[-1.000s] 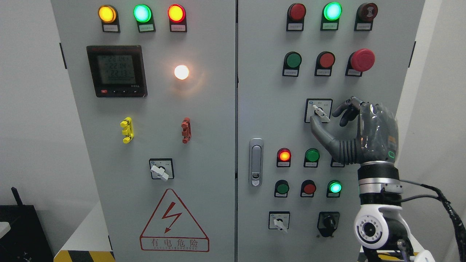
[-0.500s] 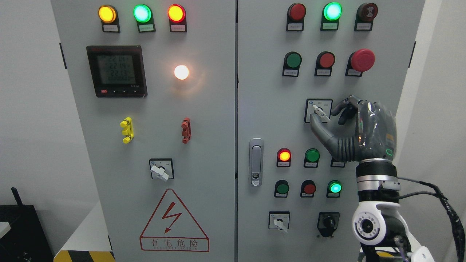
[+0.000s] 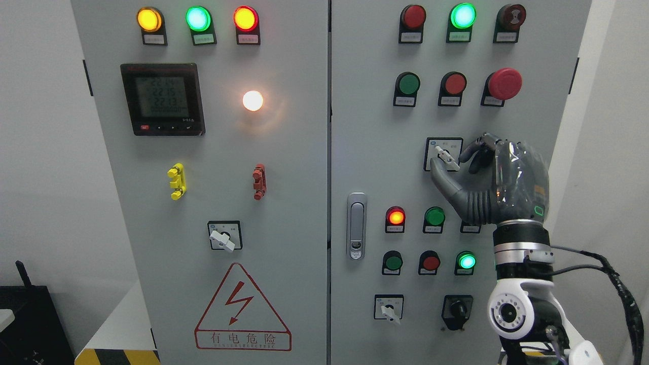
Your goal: Rotate and turn off gray switch
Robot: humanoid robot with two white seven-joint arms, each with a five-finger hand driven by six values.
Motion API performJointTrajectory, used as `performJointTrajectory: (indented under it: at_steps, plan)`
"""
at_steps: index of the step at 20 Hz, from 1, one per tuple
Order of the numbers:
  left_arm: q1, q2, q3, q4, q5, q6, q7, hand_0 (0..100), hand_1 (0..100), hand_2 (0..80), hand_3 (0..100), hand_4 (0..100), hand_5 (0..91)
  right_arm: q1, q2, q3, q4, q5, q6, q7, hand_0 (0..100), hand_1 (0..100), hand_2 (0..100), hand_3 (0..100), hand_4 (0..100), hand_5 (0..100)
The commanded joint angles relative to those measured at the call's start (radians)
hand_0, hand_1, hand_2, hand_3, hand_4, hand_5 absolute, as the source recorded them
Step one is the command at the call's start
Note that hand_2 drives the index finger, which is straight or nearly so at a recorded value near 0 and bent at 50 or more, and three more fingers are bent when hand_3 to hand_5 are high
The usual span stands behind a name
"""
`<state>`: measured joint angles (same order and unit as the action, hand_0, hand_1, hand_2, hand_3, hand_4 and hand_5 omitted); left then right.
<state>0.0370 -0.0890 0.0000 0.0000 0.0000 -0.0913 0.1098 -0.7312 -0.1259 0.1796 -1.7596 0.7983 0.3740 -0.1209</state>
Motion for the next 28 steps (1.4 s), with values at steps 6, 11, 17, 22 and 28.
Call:
performJointTrajectory:
  at_steps: [6,11,17,22,28]
  plan:
    - [0.000,0.000,0.032,0.023,-0.008,0.001,-0.001,12,39,0.0,0,0,0.0,-0.005,0.000,0.011,0.009,-0.001,0.002,0.000,19,43,64,83,72,85]
    - [0.001,0.000,0.032,0.023,-0.008,0.001,0.001,12,39,0.0,0,0,0.0,-0.008,0.002,0.011,0.009,-0.001,0.002,0.000,20,42,66,85,73,85]
    - [0.000,0.000,0.032,0.023,-0.008,0.001,-0.001,12,39,0.0,0,0,0.0,-0.010,0.000,0.012,0.012,-0.001,0.003,0.000,21,42,67,86,74,85]
    - [0.000,0.000,0.032,0.023,-0.008,0.001,-0.001,12,39,0.0,0,0,0.0,-0.011,0.002,0.021,0.017,-0.002,0.003,0.000,28,43,68,86,74,85]
    - [0.001,0.000,0.032,0.023,-0.008,0.001,-0.001,12,39,0.0,0,0,0.0,-0.016,0.005,0.023,0.022,-0.002,0.003,0.000,36,41,68,87,74,86]
